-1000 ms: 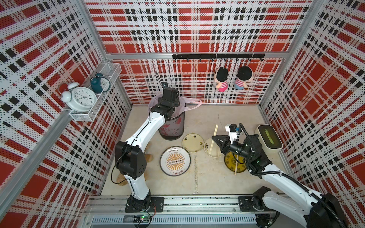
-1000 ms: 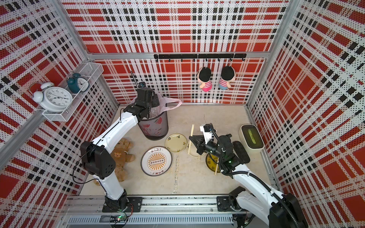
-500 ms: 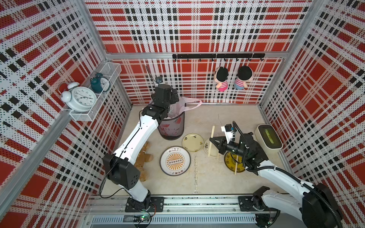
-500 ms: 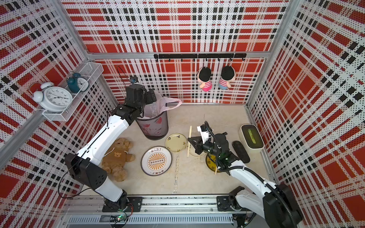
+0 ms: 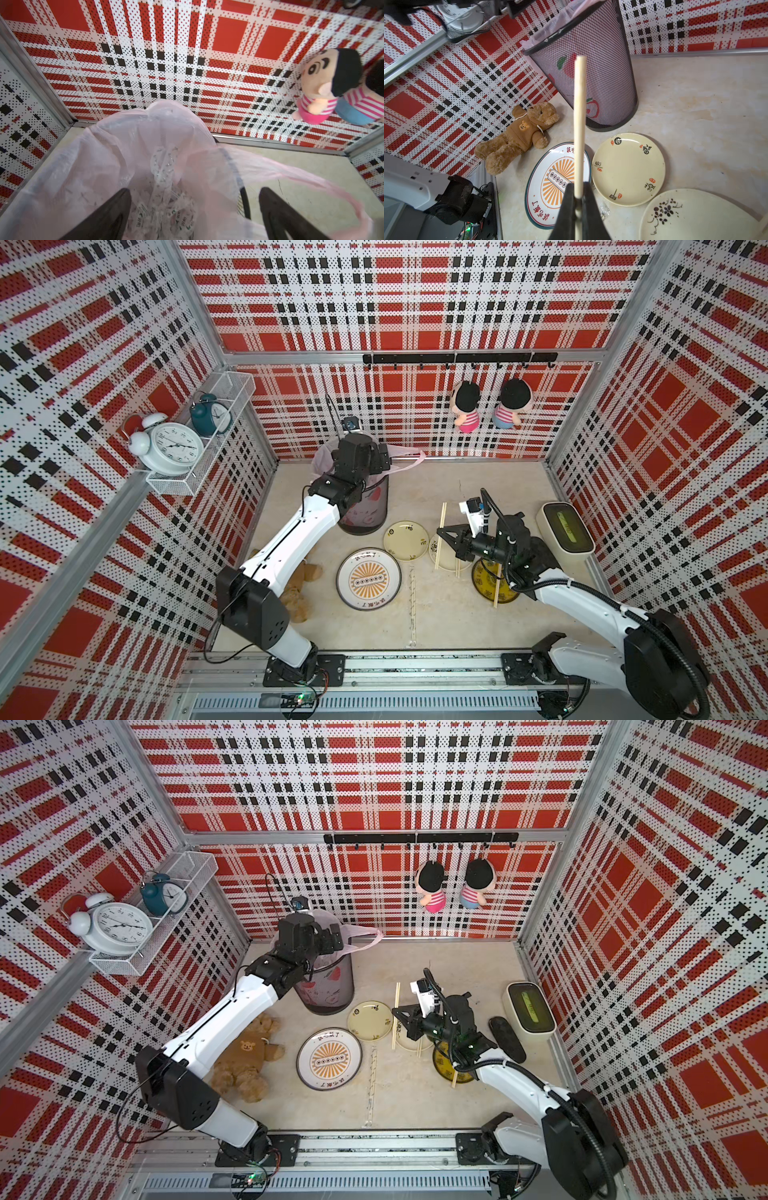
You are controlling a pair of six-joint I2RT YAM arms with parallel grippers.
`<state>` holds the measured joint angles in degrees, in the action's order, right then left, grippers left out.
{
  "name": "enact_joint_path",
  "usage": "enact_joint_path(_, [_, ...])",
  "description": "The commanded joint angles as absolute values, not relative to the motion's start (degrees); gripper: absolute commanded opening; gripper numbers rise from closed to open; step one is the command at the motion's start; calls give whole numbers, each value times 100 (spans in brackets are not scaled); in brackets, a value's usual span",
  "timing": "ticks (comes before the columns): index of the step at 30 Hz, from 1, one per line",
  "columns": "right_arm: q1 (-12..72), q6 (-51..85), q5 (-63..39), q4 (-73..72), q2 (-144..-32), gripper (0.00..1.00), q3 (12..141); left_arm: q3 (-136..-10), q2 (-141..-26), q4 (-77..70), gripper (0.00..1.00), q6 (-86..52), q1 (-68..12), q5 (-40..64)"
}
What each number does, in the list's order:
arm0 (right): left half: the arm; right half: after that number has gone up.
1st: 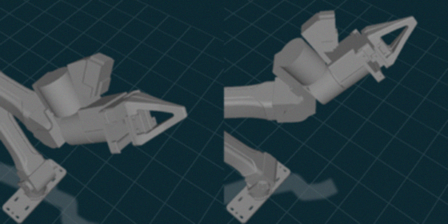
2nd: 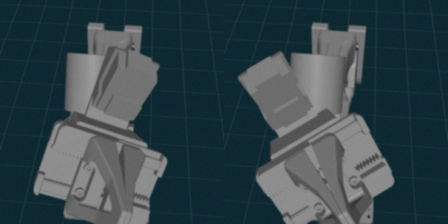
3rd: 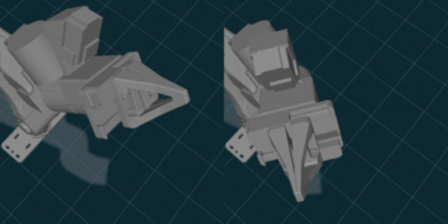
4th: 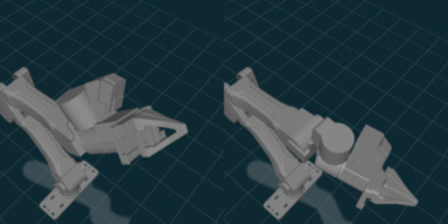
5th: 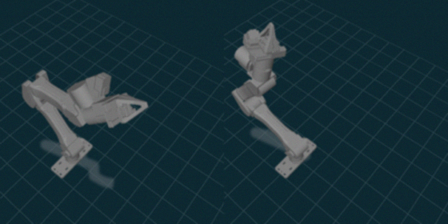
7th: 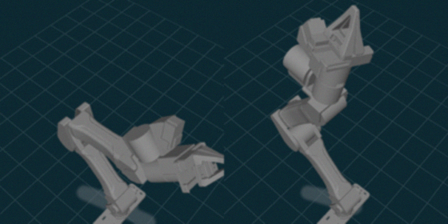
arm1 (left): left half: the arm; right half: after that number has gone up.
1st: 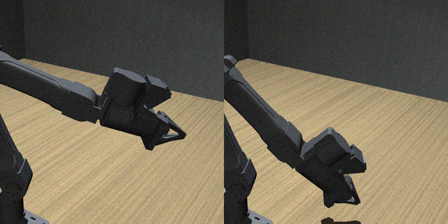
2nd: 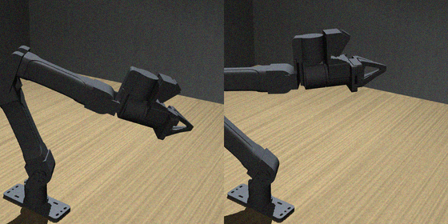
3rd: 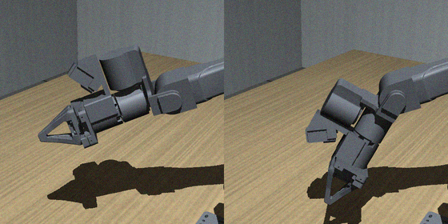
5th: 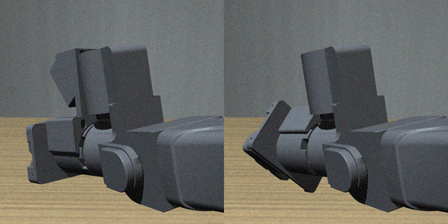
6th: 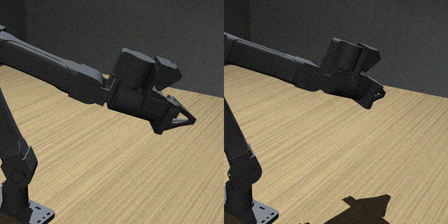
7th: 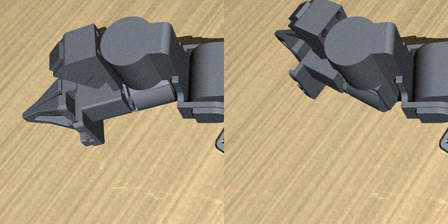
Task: Remove the packaging of disposable chopsticks
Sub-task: Place the packet bag in the trash bin.
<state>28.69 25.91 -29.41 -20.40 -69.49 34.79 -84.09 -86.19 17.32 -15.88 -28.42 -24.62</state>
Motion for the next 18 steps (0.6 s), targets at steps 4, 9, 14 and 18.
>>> enact_joint_path(4, [2830, 3512, -3160, -2134, -7644, 0, 3924, -7030, -7189, 880, 98, -1761, -3751, -3219])
enact_joint_path(9, [2830, 3881, -3211, -1764, -8351, 0, 4383, -5566, -6567, 165, 98, -2058, -4420, -2762])
enact_joint_path(14, [2830, 4020, -2929, -1036, -8814, 0, 4811, -4333, -6669, -816, 100, -2083, -4623, -1967])
enact_joint_path(18, [2830, 4171, -3081, -699, -9301, 0, 5144, -3732, -6983, -1490, 94, -2241, -4614, -1452])
